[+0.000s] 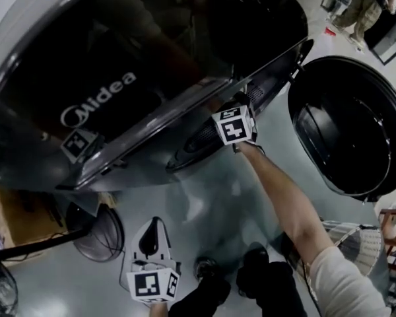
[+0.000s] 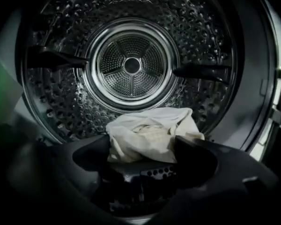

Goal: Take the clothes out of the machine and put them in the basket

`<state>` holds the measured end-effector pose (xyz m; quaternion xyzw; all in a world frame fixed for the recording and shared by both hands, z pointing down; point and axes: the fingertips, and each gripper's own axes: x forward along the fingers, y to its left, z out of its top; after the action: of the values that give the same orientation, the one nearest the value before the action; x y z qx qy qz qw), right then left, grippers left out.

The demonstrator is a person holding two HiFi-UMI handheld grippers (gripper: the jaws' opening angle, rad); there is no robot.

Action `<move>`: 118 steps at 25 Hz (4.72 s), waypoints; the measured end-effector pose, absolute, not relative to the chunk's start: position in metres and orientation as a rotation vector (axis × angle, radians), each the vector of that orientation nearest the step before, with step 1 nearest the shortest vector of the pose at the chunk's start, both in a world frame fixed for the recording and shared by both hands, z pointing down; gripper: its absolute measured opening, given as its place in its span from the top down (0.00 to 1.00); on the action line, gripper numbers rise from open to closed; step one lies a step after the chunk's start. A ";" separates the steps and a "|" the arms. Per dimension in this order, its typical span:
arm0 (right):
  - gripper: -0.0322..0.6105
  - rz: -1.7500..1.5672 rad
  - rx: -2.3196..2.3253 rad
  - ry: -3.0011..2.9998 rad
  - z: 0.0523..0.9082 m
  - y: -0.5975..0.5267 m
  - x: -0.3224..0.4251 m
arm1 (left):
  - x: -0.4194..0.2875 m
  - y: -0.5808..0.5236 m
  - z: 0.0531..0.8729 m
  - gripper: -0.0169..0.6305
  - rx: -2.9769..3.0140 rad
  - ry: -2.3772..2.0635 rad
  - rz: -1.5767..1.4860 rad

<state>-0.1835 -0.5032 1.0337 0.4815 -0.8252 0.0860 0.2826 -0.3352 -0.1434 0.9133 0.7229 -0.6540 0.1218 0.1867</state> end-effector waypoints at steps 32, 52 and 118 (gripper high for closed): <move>0.88 0.400 1.346 -2.589 0.662 -0.324 -0.088 | -0.226 -0.162 0.652 0.95 2.185 -1.642 0.211; 0.88 0.244 1.583 -2.747 0.279 -0.198 0.010 | -0.183 -0.153 0.358 0.95 2.360 -1.630 0.070; 0.50 1.137 2.484 -1.240 0.785 0.148 0.422 | 0.258 -0.057 0.610 0.95 2.636 -0.460 0.603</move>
<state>0.4220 0.1484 0.7855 0.8258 -0.4124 0.3782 0.0707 0.2578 -0.0570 0.6104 0.9420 -0.1643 0.2154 0.1978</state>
